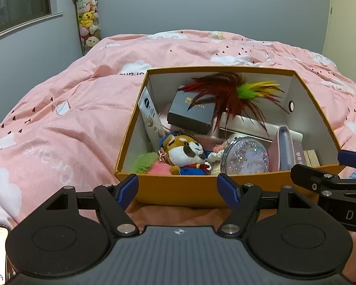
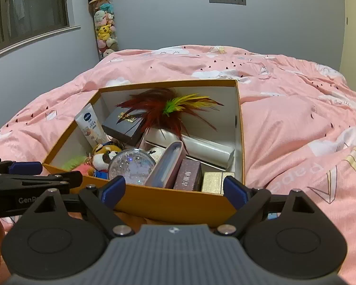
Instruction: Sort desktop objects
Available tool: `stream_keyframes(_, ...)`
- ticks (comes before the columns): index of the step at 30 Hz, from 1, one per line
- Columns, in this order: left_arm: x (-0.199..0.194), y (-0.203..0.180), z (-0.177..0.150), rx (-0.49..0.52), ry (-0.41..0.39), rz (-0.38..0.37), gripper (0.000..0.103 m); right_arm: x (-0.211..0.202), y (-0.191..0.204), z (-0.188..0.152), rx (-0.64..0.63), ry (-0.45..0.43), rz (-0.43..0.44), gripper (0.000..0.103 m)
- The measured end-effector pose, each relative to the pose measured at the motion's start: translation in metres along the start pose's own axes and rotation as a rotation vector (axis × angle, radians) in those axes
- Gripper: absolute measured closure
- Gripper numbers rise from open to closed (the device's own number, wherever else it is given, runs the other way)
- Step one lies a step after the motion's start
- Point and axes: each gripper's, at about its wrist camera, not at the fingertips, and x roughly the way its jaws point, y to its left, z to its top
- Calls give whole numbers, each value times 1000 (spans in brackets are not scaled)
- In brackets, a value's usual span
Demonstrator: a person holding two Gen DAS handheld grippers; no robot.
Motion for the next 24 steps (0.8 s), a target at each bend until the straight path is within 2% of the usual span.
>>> stream_keyframes(14, 21, 0, -11, 6, 100, 0, 17, 5, 7, -5, -76, 1, -31, 10)
stream_keyframes(24, 19, -2, -10, 19, 85, 2, 17, 4, 7, -6, -77, 2, -32, 9)
